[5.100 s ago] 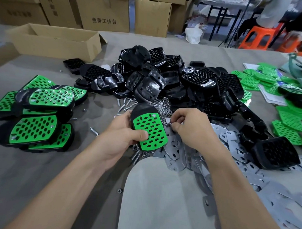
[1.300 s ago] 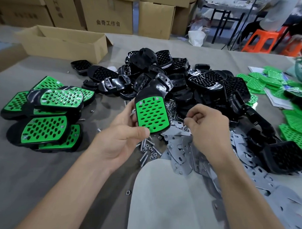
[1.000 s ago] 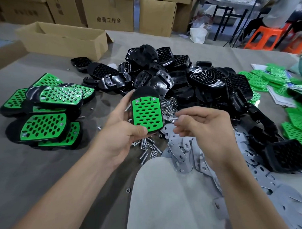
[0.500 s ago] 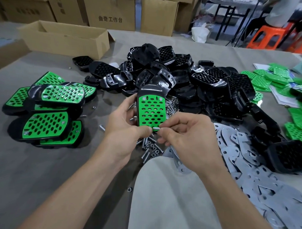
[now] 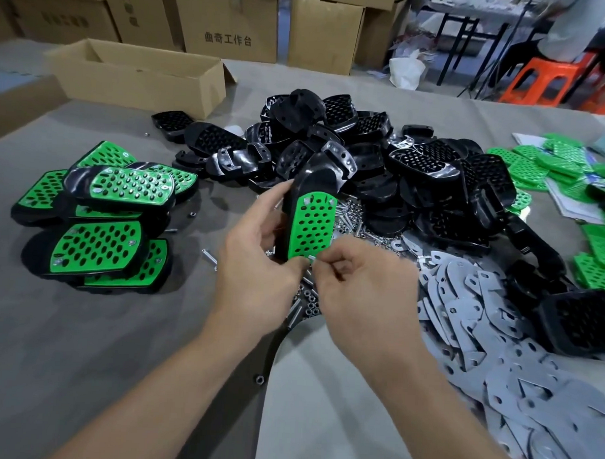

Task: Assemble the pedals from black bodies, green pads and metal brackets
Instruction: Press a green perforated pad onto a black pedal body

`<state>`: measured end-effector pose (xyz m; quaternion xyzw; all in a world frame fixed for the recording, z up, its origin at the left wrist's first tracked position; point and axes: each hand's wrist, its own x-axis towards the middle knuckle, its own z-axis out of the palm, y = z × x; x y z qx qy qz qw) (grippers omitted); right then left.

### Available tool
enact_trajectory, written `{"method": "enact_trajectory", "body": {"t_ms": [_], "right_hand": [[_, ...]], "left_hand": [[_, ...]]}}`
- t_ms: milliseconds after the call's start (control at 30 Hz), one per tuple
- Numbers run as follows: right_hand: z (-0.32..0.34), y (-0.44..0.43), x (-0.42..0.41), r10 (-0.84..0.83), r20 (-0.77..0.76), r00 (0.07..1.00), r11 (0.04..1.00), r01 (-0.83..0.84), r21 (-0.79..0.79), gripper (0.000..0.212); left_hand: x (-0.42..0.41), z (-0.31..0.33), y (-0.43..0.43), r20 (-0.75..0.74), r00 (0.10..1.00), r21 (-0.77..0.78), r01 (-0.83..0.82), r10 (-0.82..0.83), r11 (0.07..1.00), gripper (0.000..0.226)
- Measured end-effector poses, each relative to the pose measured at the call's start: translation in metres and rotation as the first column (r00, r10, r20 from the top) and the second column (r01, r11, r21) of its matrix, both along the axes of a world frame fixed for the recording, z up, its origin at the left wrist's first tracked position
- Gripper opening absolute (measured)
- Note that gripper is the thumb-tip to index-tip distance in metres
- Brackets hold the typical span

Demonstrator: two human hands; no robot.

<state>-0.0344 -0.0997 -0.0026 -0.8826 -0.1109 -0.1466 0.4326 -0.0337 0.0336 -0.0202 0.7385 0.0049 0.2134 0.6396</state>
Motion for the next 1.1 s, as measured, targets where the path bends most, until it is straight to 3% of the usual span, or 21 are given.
{"method": "enact_trajectory", "body": {"t_ms": [67,133,200,267,367,400,500,567,733,833,900,1000,1033,1100], "right_hand": [[0.001,0.003,0.005,0.033,-0.137,0.99,0.989,-0.012,0.149,0.012],[0.004,-0.002,0.013,0.22,-0.343,0.913,0.882,-0.036,0.47,0.018],[0.006,-0.013,0.017,0.421,-0.404,0.812,0.778,-0.095,0.621,0.021],[0.007,-0.022,0.021,0.425,-0.402,0.811,0.786,-0.111,0.608,0.024],[0.005,-0.03,0.026,0.155,-0.355,0.922,0.903,0.013,0.429,0.043],[0.006,-0.029,0.027,0.143,-0.344,0.928,0.91,0.012,0.413,0.047],[0.008,-0.03,0.026,0.396,-0.409,0.822,0.83,-0.13,0.542,0.057],[0.012,-0.033,0.025,0.518,-0.425,0.742,0.777,-0.2,0.597,0.048],[0.011,-0.035,0.021,0.564,-0.359,0.744,0.679,-0.17,0.714,0.042],[0.01,-0.033,0.022,0.551,-0.357,0.754,0.681,-0.159,0.715,0.044],[0.01,-0.035,0.025,0.555,-0.352,0.754,0.668,-0.151,0.729,0.045],[0.008,-0.041,0.026,0.536,-0.335,0.775,0.669,-0.148,0.728,0.045],[0.007,-0.041,0.026,0.521,-0.34,0.783,0.687,-0.148,0.711,0.045],[0.004,-0.04,0.026,0.499,-0.355,0.791,0.725,-0.156,0.671,0.047]], "left_hand": [[0.001,0.0,0.002,0.012,1.0,-0.042,-0.024,0.024,0.999,0.087],[0.001,-0.002,0.004,-0.002,1.0,-0.094,-0.018,0.018,0.995,0.084],[0.001,-0.004,0.005,-0.049,0.997,-0.178,0.046,-0.055,0.983,0.09],[0.002,-0.004,0.002,-0.085,0.984,-0.258,0.131,-0.158,0.957,0.094],[0.006,-0.001,-0.001,-0.084,0.984,-0.314,0.123,-0.157,0.941,0.089],[0.006,0.0,-0.001,-0.08,0.986,-0.329,0.115,-0.149,0.938,0.087],[0.004,0.0,-0.001,-0.072,0.98,-0.355,0.146,-0.183,0.923,0.087],[0.003,-0.001,0.0,-0.056,0.981,-0.36,0.151,-0.183,0.921,0.09],[0.0,0.0,-0.003,-0.031,0.984,-0.332,0.156,-0.176,0.93,0.084],[0.0,0.0,-0.003,-0.065,0.986,-0.235,0.136,-0.155,0.962,0.084],[-0.001,0.004,-0.003,-0.128,0.985,-0.082,0.105,-0.115,0.991,0.083],[-0.002,0.009,-0.003,-0.26,0.964,0.143,0.087,-0.047,0.986,0.047],[-0.002,0.009,-0.003,-0.302,0.953,0.159,0.083,-0.032,0.984,0.034],[-0.002,0.007,0.0,-0.359,0.933,0.129,0.084,-0.032,0.988,0.031]]}}
